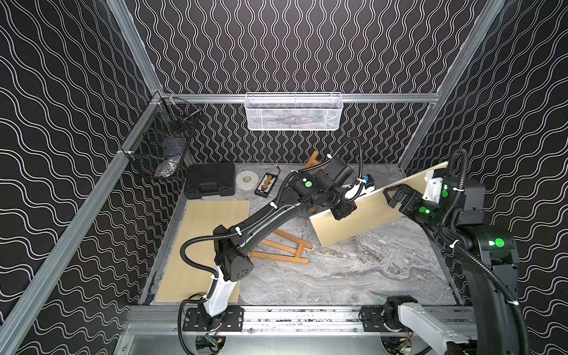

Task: Assemble the easel
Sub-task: Pick up the drawing board from the center of the board, then place the drawing board at the center of the board.

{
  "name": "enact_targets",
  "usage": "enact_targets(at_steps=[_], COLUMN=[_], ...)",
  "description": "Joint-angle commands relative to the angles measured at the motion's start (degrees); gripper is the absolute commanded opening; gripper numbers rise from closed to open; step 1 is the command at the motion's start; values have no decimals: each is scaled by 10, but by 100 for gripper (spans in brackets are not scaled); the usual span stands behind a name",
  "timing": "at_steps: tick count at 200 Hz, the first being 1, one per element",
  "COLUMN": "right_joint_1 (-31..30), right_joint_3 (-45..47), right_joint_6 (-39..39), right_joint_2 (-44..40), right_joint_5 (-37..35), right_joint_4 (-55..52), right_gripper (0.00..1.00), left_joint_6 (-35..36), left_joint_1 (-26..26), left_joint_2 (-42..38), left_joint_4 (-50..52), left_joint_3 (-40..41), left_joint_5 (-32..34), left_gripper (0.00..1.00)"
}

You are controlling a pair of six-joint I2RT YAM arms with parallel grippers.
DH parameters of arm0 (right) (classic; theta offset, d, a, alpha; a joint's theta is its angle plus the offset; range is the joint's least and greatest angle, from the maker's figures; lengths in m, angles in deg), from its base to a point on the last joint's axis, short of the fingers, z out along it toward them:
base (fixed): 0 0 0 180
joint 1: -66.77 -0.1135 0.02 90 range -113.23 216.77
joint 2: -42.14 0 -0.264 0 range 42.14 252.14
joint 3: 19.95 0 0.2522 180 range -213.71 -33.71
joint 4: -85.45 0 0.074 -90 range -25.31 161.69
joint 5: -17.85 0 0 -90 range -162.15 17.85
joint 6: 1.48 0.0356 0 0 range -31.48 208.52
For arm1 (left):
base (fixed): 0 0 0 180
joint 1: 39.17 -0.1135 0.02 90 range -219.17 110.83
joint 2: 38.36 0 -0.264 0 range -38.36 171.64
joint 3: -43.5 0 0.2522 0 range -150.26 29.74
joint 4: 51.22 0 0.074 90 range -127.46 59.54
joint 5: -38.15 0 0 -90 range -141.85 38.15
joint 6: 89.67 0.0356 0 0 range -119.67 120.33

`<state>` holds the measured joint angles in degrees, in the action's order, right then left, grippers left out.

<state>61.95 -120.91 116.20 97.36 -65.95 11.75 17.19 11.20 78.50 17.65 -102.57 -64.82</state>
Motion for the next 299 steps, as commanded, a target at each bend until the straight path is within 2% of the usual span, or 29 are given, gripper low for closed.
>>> enact_targets(at_steps=[1, 32, 58, 119, 154, 190, 209, 247, 299], right_joint_1=[-1, -1, -1, -22, -89, -253, -303, -333, -335], right_joint_3=[-31, -78, -117, -174, -221, -246, -243, -248, -246], right_joint_6=[-32, -63, -91, -144, -169, -197, -223, -274, -351], right_joint_2=[0, 13, 47, 109, 153, 206, 232, 274, 298], right_joint_5=[24, 41, 45, 46, 8, -111, -145, -186, -165], right_joint_4=[-33, -79, -130, -177, -196, -201, -204, -217, -225], right_gripper=[100, 100, 100, 96, 96, 99, 100, 99, 99], left_joint_6=[126, 201, 252, 352, 406, 445, 463, 488, 522], left_joint_1=[-8, -26, -38, -111, -141, -176, -202, -223, -230], left_joint_2=[-17, -42, -59, -69, -68, -64, -63, -65, -80], left_joint_4=[-61, -62, -70, 31, 98, 142, 166, 199, 225], left_joint_3=[0, 37, 76, 70, 58, 56, 59, 57, 59], left_joint_5=[-12, -45, -40, -137, -174, -185, -201, -217, -231], left_gripper=[0, 0, 0, 0, 0, 0, 0, 0, 0])
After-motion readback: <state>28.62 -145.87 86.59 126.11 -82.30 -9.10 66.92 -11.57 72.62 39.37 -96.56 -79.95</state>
